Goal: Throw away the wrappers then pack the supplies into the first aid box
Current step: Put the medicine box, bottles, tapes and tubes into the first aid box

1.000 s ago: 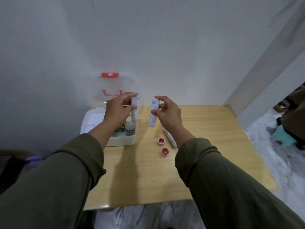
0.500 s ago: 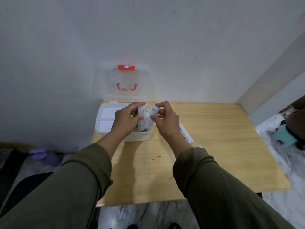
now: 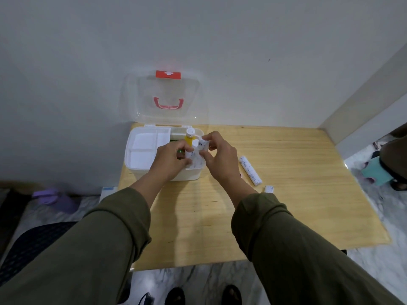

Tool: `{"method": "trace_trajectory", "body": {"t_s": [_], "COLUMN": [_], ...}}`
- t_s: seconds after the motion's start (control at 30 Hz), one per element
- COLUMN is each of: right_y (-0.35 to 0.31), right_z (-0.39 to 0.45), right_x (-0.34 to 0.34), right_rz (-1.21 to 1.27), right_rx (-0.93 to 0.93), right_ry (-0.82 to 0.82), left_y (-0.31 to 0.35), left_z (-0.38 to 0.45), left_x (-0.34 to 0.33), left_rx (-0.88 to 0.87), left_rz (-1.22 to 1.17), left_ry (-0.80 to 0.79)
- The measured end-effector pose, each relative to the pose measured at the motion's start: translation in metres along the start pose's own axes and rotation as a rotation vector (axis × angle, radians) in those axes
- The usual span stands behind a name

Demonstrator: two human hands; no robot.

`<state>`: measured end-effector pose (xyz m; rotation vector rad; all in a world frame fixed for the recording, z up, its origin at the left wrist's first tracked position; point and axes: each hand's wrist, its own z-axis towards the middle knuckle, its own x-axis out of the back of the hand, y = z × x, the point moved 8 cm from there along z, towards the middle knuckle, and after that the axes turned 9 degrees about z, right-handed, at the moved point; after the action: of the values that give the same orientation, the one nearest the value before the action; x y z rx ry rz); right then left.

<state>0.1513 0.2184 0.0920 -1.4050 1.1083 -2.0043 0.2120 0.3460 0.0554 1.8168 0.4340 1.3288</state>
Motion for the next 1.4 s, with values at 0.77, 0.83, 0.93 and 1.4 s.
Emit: {"method": "trace_trajectory", "body": {"t_s": [0.77, 0.83, 0.93, 1.4], "right_y": [0.018, 0.017, 0.021, 0.017], "right_z": [-0.004, -0.005, -0.005, -0.011], "right_x": [-0.012, -0.014, -0.02, 0.005], "right_rz": [-0.186, -0.23, -0.285, -0.104], "right_rx": [0.019, 0.07, 0.047, -0.005], "right_ry": [-0.158, -0.159, -0.182, -0.105], "left_y": [-0.002, -0.002, -0.004, 0.002], "left_z": [0.01, 0.009, 0.01, -0.002], "left_x": [-0.004, -0.005, -0.006, -0.001], "left_rx": [-0.049, -0.058, -0.057, -0.065], "left_rz": [0.188, 0.2, 0.206, 0.162], "left_ry": [-0.056, -0.063, -0.072, -0.067]}}
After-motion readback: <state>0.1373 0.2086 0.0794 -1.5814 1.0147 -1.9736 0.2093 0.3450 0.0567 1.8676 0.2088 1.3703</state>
